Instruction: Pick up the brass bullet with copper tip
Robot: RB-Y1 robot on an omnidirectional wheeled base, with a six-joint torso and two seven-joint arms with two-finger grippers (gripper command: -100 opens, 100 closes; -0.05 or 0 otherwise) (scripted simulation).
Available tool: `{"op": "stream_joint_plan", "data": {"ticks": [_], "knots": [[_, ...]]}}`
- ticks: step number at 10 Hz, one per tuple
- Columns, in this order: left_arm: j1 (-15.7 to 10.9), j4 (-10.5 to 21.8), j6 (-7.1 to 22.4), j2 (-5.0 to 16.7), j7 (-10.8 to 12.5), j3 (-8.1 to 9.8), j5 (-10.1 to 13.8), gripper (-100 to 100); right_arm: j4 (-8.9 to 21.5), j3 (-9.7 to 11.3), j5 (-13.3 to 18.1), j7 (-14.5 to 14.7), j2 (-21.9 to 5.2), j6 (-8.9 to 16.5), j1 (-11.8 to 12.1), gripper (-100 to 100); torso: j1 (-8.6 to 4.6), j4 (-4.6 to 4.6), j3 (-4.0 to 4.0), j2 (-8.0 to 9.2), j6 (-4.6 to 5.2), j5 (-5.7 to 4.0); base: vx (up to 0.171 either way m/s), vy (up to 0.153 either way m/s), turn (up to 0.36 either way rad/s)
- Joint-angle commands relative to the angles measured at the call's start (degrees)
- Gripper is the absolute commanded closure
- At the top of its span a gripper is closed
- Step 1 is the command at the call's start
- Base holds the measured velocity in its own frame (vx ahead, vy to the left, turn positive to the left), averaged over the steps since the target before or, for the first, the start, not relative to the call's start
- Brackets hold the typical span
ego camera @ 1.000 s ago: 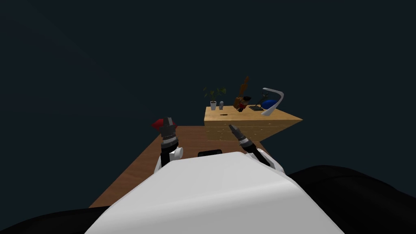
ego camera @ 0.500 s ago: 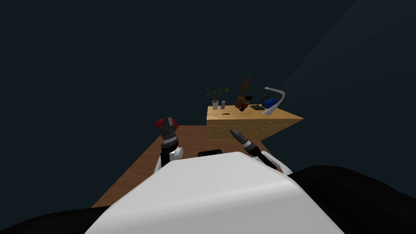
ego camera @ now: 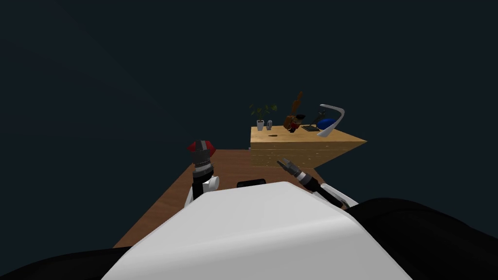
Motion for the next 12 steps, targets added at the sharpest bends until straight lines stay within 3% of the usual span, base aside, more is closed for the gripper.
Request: {"op": "stream_joint_plan", "data": {"ticks": [1,2,3,4,5,6,7,8,11,12], "knots": [[0.0,0.0,0.0,0.0,0.0,0.0,0.0,0,2.7,0.6,1.0,1.5,-2.9,-0.5,1.0,-100,0.0,0.0,0.0,0.0,0.0,0.0,-0.014,0.095,0.04],[0.0,0.0,0.0,0.0,0.0,0.0,0.0,0,2.7,0.6,1.0,1.5,-4.1,-0.5,1.0,-100,-0.02,-0.01,-0.01,-0.02,-0.01,-0.01,-0.016,0.069,0.02],[0.0,0.0,0.0,0.0,0.0,0.0,0.0,0,5.2,0.9,2.0,2.4,-6.1,-0.9,1.8,-100,-0.12,-0.01,-0.02,-0.02,-0.01,-0.03,-0.025,0.083,0.059],[0.0,0.0,0.0,0.0,0.0,0.0,0.0,0,5.3,0.9,2.0,2.4,-7.4,-0.9,1.8,-100,-0.09,0.0,0.0,0.01,-0.01,-0.03,-0.014,0.077,0.02],[0.0,0.0,0.0,0.0,0.0,0.0,0.0,0,7.8,1.3,3.1,3.3,-9.4,-1.3,2.6,-100,-0.11,0.0,-0.01,-0.02,0.0,-0.02,0.004,0.09,0.063],[0.0,0.0,0.0,0.0,0.0,0.0,0.0,0,7.8,1.3,3.1,3.3,-10.8,-1.3,2.6,-100,-0.07,-0.02,-0.04,-0.07,-0.01,-0.03,0.006,0.077,0.022],[0.0,0.0,0.0,0.0,0.0,0.0,0.0,0,10.2,1.7,4.3,4.1,-12.7,-1.6,3.4,-100,-0.1,-0.02,-0.06,-0.1,-0.01,-0.03,0.009,0.084,0.063],[0.0,0.0,0.0,0.0,0.0,0.0,0.0,0,10.2,1.7,4.3,4.1,-14.1,-1.6,3.4,-100,-0.08,-0.03,-0.07,-0.12,-0.02,-0.03,0.006,0.071,0.036],[0.0,0.0,0.0,0.0,0.0,0.01,0.0,0,15.1,2.4,7.0,5.2,-19.1,-1.9,4.7,-100,-0.16,-0.03,-0.09,-0.16,0.0,-0.04,0.019,0.073,0.067],[0.0,0.0,0.0,0.0,0.0,0.0,0.0,0,15.1,2.4,7.0,5.2,-20.5,-1.9,4.7,-100,-0.12,-0.03,-0.09,-0.16,-0.03,-0.04,0.026,0.065,0.043]]}}
